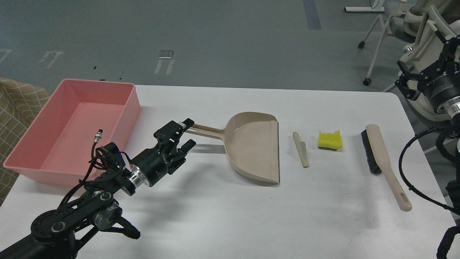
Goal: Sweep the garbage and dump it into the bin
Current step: 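Reach the left gripper to the beige dustpan handle and grasp it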
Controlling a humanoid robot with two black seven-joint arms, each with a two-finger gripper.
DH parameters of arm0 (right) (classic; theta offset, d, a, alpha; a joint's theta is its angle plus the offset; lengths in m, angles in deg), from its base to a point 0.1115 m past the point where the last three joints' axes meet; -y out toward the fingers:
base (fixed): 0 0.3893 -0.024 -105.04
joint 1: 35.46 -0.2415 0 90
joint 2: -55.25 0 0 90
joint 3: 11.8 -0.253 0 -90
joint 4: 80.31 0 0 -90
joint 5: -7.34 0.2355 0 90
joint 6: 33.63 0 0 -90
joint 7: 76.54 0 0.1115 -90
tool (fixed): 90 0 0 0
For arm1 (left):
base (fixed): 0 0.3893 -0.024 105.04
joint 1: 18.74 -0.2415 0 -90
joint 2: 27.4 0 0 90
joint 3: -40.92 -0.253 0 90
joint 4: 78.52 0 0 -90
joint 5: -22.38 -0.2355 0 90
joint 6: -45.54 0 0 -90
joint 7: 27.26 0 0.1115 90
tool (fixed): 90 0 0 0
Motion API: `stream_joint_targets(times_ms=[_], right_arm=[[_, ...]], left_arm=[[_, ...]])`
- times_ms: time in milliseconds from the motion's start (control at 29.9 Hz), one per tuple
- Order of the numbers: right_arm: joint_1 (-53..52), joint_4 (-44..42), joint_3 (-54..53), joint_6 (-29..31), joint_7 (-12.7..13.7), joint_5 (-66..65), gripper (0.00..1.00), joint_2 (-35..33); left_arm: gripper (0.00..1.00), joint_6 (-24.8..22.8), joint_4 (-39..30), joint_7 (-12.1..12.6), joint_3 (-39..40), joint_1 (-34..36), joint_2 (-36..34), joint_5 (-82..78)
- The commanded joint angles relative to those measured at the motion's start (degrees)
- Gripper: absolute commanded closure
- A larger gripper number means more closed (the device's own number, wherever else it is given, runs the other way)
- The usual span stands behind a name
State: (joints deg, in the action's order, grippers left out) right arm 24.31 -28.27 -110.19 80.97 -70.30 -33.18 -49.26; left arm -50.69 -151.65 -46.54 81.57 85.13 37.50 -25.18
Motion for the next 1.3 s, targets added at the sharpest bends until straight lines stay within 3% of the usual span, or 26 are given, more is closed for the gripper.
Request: stream_joint_targets(times_ms=[0, 335, 602, 769, 1004, 1137, 1271], right_arm=[[0.1, 0.1, -0.1, -0.2, 0.0, 0.0, 0.00, 0.0], [2.0, 1.1, -0.7, -0.1, 0.0, 0.0, 0.00, -1.1], [2.1, 1.7, -0.7, -0.1, 0.0, 0.0, 0.00, -1.1], [2.1, 1.7, -0.7, -0.1, 0.0, 0.0, 0.00, -1.1], [2.1, 1.7, -0.7, -0.1, 0.0, 0.0, 0.00, -0.8], [2.3, 1.7, -0.7, -0.1, 0.0, 0.0, 0.00, -0.7], [2.5, 1.7, -0.7, -0.1, 0.0, 0.0, 0.00, -0.9]], left_arm=[[0.17, -0.1, 7.8, -0.5, -2.0, 3.9, 5.0, 0.0], [0.19, 0.0, 16.3, -1.1, -2.1, 6.6, 9.6, 0.2], [0.24, 0.7, 18.1, -1.5, -2.0, 7.4, 10.1, 0.3], [0.48, 0.7, 18.0, -2.1, -2.2, 7.8, 9.7, 0.1], [0.64, 0.7, 18.1, -2.4, -2.2, 8.0, 9.6, 0.1], [0.79, 0.5, 17.9, -4.5, -2.2, 7.9, 9.6, 0.0], [0.82, 0.7, 17.8, -4.5, -2.2, 8.0, 9.6, 0.0]])
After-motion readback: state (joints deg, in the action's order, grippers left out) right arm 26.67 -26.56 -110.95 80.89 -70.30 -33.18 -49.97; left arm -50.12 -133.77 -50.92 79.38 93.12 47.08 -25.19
